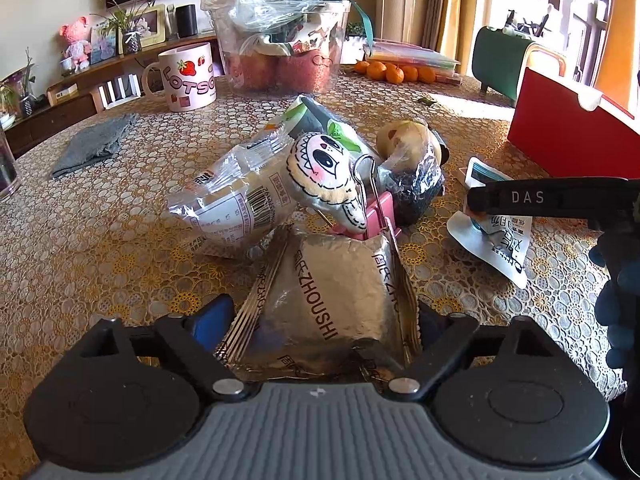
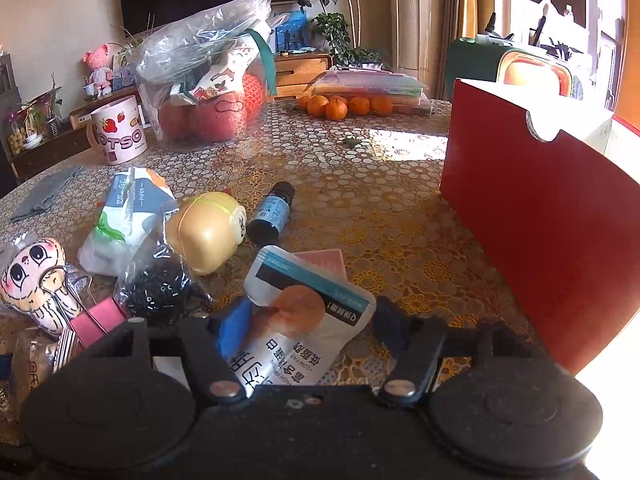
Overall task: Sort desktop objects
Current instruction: 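Close the left tool on the silver bag while the right tool grasps the white pouch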
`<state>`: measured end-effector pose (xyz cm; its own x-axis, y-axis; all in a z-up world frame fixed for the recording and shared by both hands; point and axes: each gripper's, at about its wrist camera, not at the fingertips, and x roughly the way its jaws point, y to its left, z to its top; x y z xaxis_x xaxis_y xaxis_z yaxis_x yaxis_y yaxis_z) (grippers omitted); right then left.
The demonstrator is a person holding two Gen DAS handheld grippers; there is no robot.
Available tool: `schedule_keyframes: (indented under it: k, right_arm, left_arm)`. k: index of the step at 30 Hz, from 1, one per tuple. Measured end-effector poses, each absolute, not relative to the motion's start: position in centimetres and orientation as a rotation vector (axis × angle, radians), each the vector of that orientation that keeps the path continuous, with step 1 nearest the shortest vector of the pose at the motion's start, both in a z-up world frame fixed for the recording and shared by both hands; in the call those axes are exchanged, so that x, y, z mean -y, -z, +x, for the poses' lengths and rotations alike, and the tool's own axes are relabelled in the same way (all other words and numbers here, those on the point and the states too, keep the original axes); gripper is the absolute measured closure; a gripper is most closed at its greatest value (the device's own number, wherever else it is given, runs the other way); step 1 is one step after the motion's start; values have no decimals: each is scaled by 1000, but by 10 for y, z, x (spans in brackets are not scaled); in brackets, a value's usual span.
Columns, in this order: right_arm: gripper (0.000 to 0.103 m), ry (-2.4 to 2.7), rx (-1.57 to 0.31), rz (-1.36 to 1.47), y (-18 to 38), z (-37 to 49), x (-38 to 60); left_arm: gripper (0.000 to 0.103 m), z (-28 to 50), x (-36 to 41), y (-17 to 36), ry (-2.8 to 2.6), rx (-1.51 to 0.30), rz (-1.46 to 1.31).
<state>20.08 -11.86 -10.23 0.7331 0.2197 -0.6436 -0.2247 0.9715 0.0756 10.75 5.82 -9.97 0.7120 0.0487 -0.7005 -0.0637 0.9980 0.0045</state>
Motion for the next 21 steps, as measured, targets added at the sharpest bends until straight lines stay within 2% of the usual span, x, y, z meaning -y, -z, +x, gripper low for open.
schedule_keyframes:
  k: [4, 5, 7, 14, 18, 19, 21]
  right_arm:
    - [41, -243, -701, -2, 100, 198, 120]
    - [47, -243, -697, 0, 99, 197, 120]
    - [53, -248, -671, -10, 96, 193, 122]
    - [71, -265, -652, 5, 90, 191, 133]
    - [66, -281, -705, 15, 95, 197, 136]
    - [63, -274, -710, 25, 95, 198, 138]
    - [50, -266, -720, 65, 96, 199, 141]
  left_arm:
    - [27, 106, -60, 97, -60, -778, -41]
    - [29, 106, -60, 96, -59, -778, -43]
    - [41, 103, -56, 94, -45, -766, -35]
    - [43, 102, -46, 93, -48, -770, 11]
    - [43, 102, -44, 94, -50, -772, 23]
    - [43, 102, -44, 94, -49, -771, 23]
    - [43, 102, -44, 94, -48, -771, 25]
